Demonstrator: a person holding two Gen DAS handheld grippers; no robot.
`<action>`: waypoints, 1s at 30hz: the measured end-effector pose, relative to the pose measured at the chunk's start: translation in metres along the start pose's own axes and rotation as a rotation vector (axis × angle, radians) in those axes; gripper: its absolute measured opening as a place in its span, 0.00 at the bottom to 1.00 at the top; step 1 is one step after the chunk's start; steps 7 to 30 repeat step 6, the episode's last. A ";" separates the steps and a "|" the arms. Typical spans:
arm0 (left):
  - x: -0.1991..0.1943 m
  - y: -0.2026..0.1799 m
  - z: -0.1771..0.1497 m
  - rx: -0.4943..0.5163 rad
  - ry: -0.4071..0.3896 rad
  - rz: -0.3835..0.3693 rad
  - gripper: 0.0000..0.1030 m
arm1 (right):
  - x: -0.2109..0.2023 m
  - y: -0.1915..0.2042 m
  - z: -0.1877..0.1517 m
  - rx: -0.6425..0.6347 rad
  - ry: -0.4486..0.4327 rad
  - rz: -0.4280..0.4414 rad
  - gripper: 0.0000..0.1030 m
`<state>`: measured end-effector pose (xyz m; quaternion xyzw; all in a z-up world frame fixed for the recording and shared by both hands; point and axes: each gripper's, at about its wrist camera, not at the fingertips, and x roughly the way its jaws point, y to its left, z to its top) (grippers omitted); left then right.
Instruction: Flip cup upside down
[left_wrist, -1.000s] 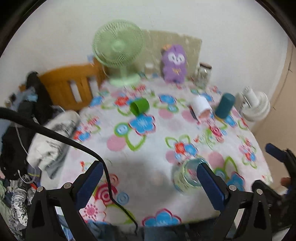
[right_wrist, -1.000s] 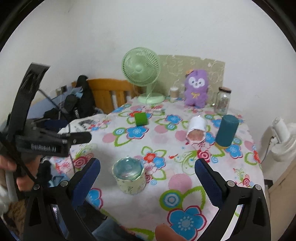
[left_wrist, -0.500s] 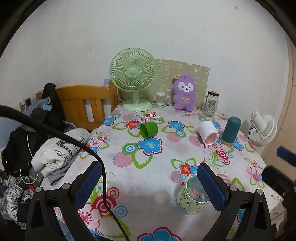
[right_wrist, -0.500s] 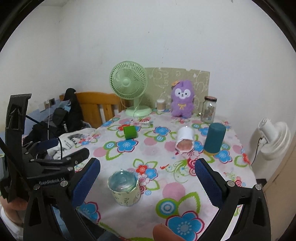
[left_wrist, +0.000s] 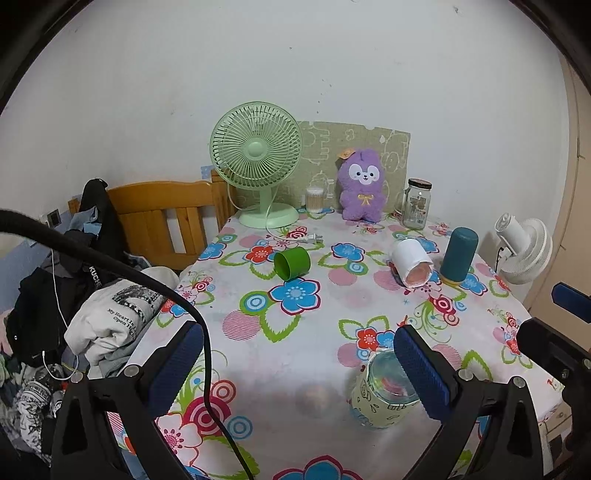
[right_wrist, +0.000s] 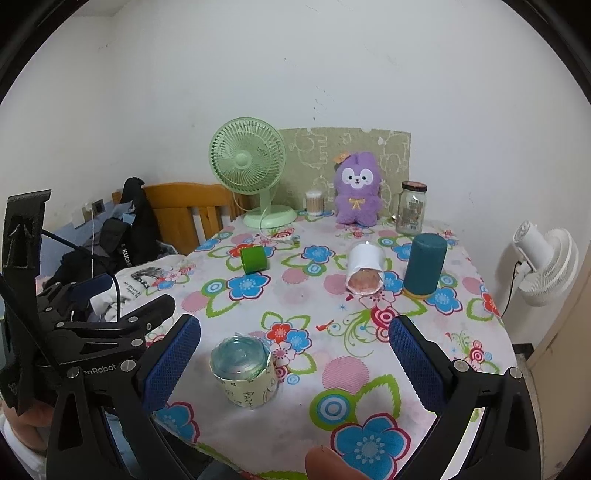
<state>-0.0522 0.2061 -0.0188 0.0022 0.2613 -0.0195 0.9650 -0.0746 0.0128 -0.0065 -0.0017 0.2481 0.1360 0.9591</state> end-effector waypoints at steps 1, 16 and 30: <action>0.000 -0.001 0.000 0.003 0.001 -0.001 1.00 | 0.001 0.000 0.000 0.003 0.004 0.002 1.00; 0.004 -0.003 0.000 0.013 0.010 -0.011 1.00 | 0.005 0.002 -0.002 0.001 0.021 0.008 1.00; 0.004 -0.003 0.000 0.013 0.010 -0.011 1.00 | 0.005 0.002 -0.002 0.001 0.021 0.008 1.00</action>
